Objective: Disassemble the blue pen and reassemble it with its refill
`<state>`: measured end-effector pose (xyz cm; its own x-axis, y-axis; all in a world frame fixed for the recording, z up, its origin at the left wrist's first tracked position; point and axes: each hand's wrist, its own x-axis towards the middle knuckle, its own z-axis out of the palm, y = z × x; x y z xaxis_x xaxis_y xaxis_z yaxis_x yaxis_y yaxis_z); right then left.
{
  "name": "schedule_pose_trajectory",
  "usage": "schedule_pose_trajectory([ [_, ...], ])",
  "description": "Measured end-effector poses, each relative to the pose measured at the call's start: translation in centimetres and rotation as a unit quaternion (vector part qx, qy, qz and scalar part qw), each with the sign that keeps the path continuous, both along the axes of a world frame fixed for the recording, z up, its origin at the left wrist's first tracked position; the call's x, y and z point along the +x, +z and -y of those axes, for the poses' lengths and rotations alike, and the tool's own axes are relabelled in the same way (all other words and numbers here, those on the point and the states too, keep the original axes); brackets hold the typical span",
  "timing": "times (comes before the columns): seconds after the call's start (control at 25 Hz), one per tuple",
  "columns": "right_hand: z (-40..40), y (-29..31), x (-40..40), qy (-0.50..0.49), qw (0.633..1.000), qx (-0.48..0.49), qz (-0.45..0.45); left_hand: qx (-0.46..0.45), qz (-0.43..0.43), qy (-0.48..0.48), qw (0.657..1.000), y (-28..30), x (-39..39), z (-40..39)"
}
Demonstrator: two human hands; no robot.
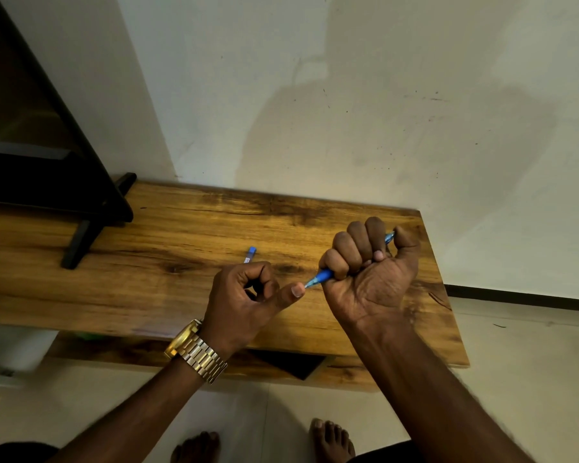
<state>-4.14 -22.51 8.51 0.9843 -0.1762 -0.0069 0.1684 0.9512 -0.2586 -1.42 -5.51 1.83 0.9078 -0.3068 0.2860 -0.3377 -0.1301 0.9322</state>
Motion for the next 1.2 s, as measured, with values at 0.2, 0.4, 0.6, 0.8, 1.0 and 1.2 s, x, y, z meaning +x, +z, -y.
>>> schedule_pose_trajectory([
  [0.2, -0.7, 0.2, 0.6, 0.027, 0.997, -0.01, -0.069, 0.001, 0.018, 0.015, 1.0, 0.0, -0.2, -0.2],
  [0.4, -1.3, 0.4, 1.1, 0.032, 0.956, -0.251, -0.146, 0.014, 0.035, 0.059, 0.998, 0.4, 0.5, -0.5],
  [0.6, 0.6, -1.5, 1.4, 0.065, 0.883, -0.443, -0.139, 0.094, 0.037, 0.046, 0.994, 0.3, 2.0, -2.1],
  [0.8, 1.0, -6.4, 2.8, -0.013, 0.624, -0.736, -0.263, 0.357, 0.072, 0.12, 0.924, -2.5, 6.4, -6.7],
  [1.0, 0.3, -9.7, 3.2, -0.032, 0.581, -0.766, -0.274, 0.538, 0.026, 0.047, 0.841, -6.2, 6.0, -5.8],
  [1.2, -0.3, -10.5, 2.8, -0.066, 0.552, -0.793, -0.25, 0.58, 0.029, 0.026, 0.814, -6.4, 6.2, -6.1],
])
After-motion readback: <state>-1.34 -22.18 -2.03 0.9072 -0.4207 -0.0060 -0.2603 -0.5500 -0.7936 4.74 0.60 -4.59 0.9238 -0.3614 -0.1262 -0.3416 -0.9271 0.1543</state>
